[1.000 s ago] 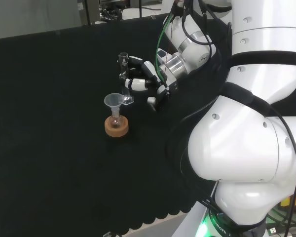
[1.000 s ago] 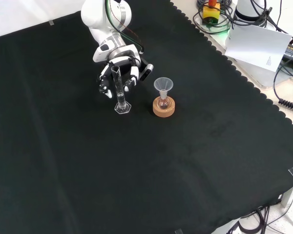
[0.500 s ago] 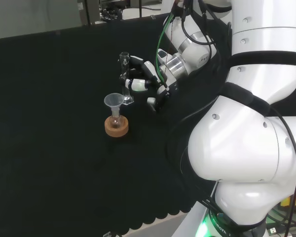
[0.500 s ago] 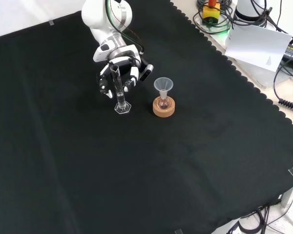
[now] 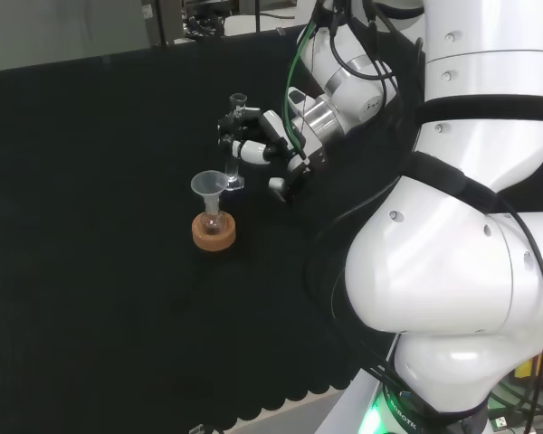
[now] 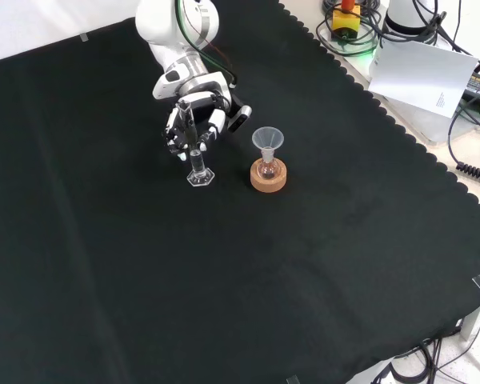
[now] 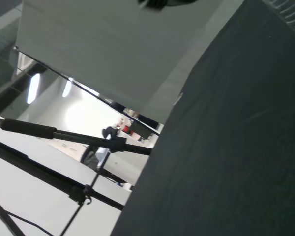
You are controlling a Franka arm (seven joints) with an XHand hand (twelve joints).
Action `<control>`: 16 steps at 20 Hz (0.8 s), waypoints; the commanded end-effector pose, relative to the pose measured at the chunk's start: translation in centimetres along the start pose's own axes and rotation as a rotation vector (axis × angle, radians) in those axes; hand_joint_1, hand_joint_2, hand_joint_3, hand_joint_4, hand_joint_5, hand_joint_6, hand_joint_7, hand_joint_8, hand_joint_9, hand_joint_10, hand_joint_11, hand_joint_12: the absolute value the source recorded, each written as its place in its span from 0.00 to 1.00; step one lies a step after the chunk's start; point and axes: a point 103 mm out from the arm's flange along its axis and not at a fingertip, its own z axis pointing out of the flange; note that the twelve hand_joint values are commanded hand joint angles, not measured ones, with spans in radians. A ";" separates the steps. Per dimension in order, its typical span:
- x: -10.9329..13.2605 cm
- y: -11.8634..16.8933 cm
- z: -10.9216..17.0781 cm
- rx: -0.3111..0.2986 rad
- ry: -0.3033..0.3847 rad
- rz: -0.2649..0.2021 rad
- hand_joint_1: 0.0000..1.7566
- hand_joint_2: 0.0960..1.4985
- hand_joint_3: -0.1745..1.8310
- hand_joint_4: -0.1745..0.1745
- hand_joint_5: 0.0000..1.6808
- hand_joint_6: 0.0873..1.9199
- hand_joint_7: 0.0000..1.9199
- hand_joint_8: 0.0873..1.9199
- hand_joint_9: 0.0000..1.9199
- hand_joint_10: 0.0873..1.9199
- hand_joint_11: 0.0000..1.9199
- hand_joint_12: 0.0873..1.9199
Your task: Pick up the graduated cylinder.
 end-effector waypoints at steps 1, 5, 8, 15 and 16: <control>0.5 0.2 0.0 0.014 -0.130 0.017 0.64 0.77 0.11 0.00 0.49 0.62 0.44 0.32 0.64 0.05 0.52 0.45; 0.8 0.4 -0.3 0.045 -0.190 0.008 0.64 0.78 0.10 0.00 0.50 0.62 0.45 0.32 0.65 0.05 0.53 0.45; 0.9 0.5 -0.3 0.068 -0.216 0.003 0.64 0.78 0.09 0.00 0.50 0.62 0.46 0.32 0.65 0.05 0.54 0.44; 1.9 1.1 -1.2 0.168 -0.357 -0.017 0.64 0.78 0.09 0.00 0.50 0.62 0.48 0.31 0.67 0.05 0.55 0.43; 2.1 1.2 -1.5 0.182 -0.372 -0.018 0.64 0.78 0.09 0.00 0.50 0.61 0.48 0.31 0.67 0.05 0.55 0.42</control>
